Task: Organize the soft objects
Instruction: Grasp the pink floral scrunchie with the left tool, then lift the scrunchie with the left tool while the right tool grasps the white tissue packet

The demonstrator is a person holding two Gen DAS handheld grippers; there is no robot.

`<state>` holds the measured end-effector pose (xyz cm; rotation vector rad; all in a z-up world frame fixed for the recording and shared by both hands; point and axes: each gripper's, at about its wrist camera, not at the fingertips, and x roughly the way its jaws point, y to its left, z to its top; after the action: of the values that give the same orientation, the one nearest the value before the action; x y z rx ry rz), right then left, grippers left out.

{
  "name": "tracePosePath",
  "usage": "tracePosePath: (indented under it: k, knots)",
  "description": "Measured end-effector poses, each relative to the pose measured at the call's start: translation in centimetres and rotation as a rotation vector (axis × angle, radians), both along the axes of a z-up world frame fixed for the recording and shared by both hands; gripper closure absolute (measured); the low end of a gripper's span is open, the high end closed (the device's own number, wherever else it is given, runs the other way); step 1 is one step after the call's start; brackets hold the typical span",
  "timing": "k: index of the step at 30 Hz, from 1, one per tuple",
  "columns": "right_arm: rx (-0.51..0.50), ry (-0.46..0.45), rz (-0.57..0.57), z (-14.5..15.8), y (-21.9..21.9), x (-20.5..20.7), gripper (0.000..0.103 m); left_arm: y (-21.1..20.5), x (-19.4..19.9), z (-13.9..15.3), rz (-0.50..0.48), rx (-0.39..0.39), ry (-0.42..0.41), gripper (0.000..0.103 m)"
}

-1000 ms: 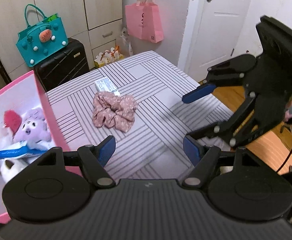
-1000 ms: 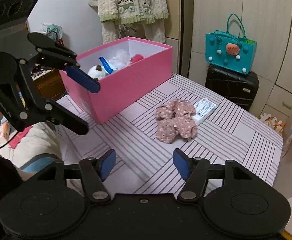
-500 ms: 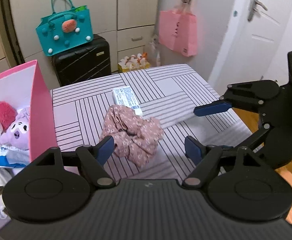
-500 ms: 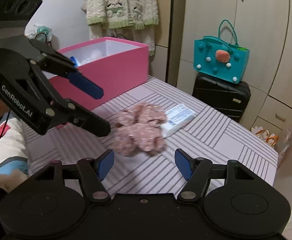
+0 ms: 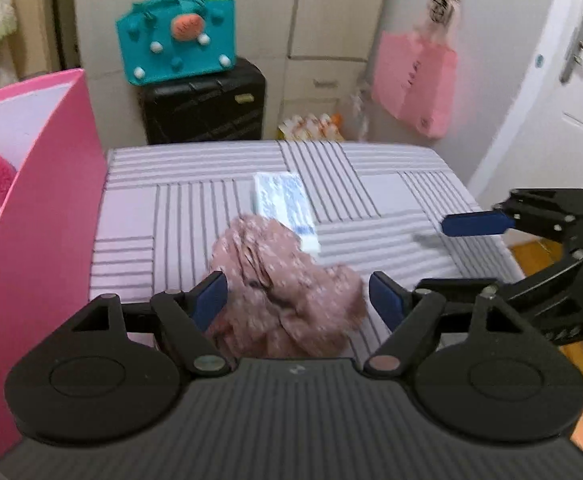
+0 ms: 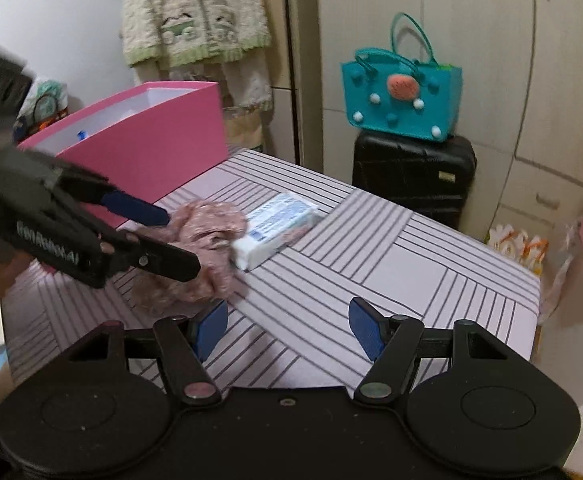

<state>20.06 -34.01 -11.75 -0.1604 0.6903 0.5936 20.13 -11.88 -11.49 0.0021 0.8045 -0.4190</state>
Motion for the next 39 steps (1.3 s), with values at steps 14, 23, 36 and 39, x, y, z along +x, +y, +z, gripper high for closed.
tracePosePath:
  k: [14, 23, 36, 39]
  knots:
    - [0.086, 0.065, -0.033, -0.2, 2.5, 5.6, 0.031, 0.0, 0.6, -3.0, 0.065, 0.060, -0.028, 0.068]
    - [0.091, 0.106, -0.032, -1.0, 4.9, 7.3, 0.031, 0.8, -0.6, -2.9, 0.165, 0.085, -0.059, 0.084]
    - [0.057, 0.092, -0.009, -2.4, 7.7, 8.3, 0.021, 2.0, -0.6, -3.0, 0.221, 0.065, -0.064, 0.083]
    - [0.049, 0.064, -0.002, -2.5, 7.9, 8.1, 0.022, 2.0, -0.6, -3.1, 0.220, 0.063, -0.066, 0.083]
